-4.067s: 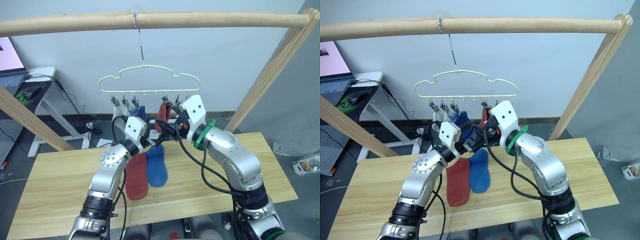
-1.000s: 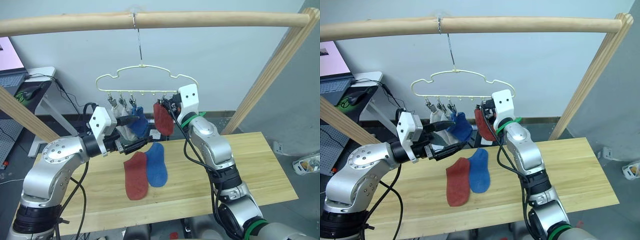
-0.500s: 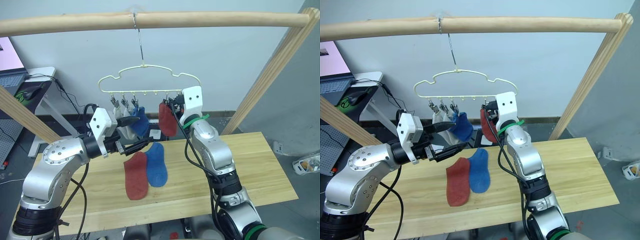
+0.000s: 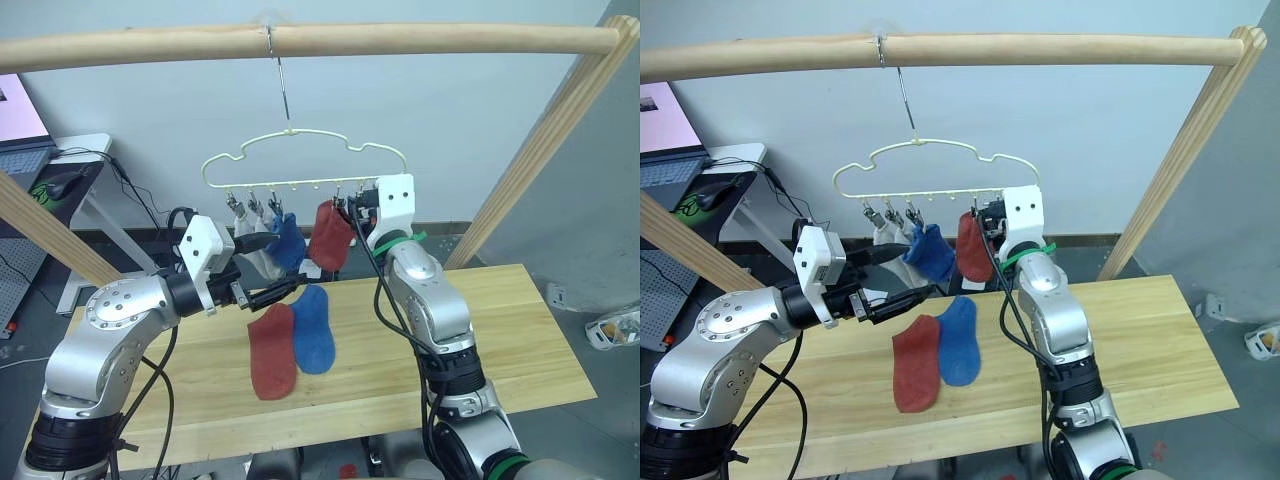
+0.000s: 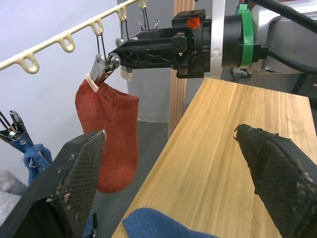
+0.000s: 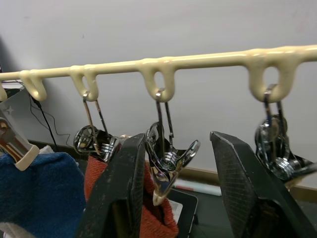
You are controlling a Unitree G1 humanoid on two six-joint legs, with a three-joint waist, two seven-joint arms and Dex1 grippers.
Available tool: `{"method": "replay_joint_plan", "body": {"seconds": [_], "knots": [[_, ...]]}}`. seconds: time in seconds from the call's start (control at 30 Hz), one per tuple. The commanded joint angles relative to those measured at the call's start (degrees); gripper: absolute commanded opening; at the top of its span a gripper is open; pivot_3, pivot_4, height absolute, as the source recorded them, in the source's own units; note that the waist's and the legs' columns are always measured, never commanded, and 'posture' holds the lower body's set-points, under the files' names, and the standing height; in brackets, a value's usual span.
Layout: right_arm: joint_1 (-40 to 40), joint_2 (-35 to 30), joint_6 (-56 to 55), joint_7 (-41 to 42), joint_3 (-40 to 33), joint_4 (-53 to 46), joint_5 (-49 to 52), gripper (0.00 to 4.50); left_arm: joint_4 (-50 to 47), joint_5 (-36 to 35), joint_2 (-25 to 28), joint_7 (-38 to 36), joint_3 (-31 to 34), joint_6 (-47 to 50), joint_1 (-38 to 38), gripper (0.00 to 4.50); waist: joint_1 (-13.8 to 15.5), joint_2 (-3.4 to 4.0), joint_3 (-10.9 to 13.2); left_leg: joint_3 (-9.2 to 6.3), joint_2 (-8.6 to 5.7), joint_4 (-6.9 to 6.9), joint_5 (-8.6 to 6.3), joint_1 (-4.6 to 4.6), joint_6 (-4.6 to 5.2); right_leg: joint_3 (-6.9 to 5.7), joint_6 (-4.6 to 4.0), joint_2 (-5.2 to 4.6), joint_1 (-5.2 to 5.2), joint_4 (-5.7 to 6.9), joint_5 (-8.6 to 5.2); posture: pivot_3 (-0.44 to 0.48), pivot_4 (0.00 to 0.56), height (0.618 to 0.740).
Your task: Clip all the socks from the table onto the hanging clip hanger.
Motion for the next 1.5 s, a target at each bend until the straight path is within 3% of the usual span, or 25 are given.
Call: {"method": "replay_joint_plan", "body": {"seconds": [0.03,0.37,1.5], "knots": [[-0.23,2.16,0.36,-1.05,-0.26,-2.89,1.18,2.13,-0.84,-0.29,0.1,-0.05,0.75,-0.65,-0.84,4.5,0.0,0.0,0.0,0.0,0.0,0.0,0.0,0.0,0.0,0.0,0.0,0.0,0.0,0.0,0.0,-0.035,0.155,0.74],[-1.35,3.41,2.98,-0.26,0.05,-3.39,5.29,2.13,-1.15,-0.31,0.16,0.28,0.9,-0.4,-0.75,4.5,0.0,0.0,0.0,0.01,0.0,0.0,0.0,0.0,0.0,0.0,0.0,0.0,0.0,0.01,0.0,-0.03,0.155,0.74],[-5.92,2.75,-4.58,1.4,2.06,4.87,6.61,2.13,-2.49,-0.5,0.55,1.28,1.6,-0.41,1.2,4.5,0.12,0.0,0.0,0.0,0.0,0.01,0.0,0.02,0.0,-0.01,0.0,0.0,-0.01,0.1,0.0,-0.004,0.157,0.74]]}}
